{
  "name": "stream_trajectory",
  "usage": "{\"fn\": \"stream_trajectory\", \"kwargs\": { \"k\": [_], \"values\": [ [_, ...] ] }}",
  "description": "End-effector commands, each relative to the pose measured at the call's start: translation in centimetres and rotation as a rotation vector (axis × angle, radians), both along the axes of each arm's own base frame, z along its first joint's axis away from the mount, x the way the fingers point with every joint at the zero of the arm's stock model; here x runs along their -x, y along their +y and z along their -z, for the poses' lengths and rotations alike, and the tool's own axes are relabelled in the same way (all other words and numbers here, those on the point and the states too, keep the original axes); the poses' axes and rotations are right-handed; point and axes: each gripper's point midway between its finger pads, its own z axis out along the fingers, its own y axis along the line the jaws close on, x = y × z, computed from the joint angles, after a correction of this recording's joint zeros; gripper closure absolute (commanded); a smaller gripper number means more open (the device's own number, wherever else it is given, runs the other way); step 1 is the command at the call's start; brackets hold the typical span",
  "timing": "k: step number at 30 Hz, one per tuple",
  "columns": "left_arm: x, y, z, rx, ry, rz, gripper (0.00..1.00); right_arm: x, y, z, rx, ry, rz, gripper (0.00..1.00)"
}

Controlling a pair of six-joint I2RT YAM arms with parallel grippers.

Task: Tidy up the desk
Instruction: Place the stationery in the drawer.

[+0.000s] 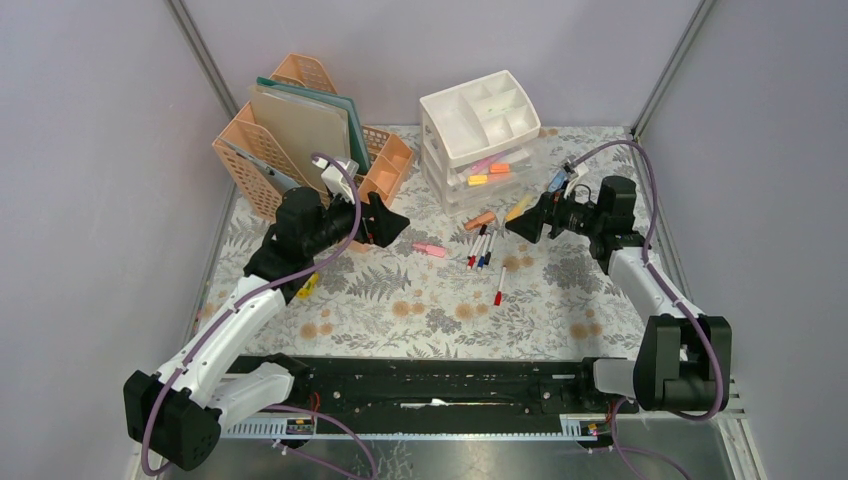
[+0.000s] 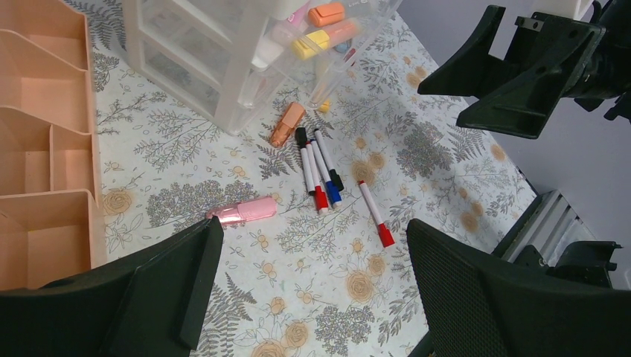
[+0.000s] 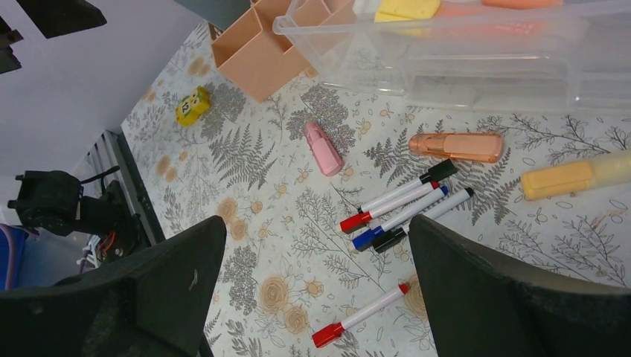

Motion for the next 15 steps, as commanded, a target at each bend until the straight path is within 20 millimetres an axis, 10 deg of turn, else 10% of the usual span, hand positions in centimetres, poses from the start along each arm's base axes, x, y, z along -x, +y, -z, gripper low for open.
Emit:
{"fn": "stream_trajectory", "kwargs": {
  "k": [1, 15],
  "values": [
    [0.0, 0.0, -1.9, 0.025, -0.082, 0.014, 0.01, -0.5, -0.3, -1.6, -0.061, -0.045, 0.016, 0.00],
    [0.5, -0.1, -2.7, 0.045, -0.101, 0.026, 0.01, -1.7, -1.8, 1.0, -0.084, 0.042, 0.127, 0.00]
  ]
}}
